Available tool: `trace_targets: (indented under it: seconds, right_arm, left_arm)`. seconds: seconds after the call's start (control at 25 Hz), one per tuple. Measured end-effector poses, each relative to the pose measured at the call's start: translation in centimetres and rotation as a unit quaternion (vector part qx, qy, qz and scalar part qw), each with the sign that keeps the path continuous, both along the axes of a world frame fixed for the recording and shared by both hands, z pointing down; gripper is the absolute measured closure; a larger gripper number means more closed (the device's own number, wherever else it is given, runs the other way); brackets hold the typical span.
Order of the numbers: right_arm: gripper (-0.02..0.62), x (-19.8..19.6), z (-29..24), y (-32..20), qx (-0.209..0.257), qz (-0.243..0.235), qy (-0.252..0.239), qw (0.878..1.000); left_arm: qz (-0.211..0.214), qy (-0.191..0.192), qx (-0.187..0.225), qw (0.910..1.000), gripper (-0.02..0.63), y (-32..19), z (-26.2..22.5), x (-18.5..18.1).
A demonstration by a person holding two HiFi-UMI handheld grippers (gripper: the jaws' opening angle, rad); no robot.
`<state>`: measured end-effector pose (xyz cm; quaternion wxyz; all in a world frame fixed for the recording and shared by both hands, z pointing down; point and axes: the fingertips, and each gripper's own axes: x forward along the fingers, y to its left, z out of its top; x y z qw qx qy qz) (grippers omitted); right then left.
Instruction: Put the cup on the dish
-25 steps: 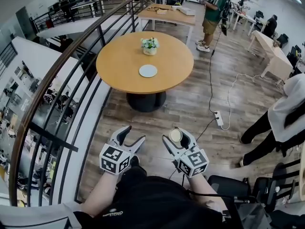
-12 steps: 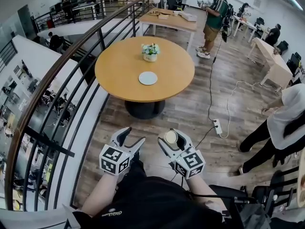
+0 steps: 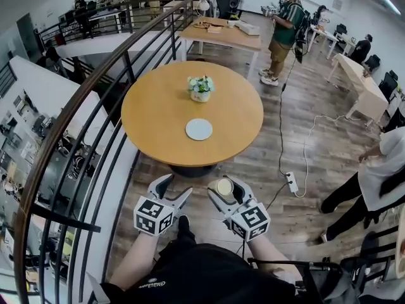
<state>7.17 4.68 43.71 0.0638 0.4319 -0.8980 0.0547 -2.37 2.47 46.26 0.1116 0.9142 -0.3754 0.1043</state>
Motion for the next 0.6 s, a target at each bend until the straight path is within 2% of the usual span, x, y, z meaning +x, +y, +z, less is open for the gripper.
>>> trace_targets:
  seconds: [0.4, 0.6]
  right_arm:
    - [0.337, -3.0, -0.4, -15.7, 0.000, 0.026, -0.001, 1.000]
    - [0.337, -4.1, 0.2, -21.3, -0.002, 0.051, -0.002, 0.999]
  left_arm:
    - [0.013, -0.003, 0.005, 0.9999, 0.313, -15.9, -0.8, -3.8]
    - [0.031, -0.011, 0.002, 0.9995, 0.313, -21.2, 0.1, -5.2]
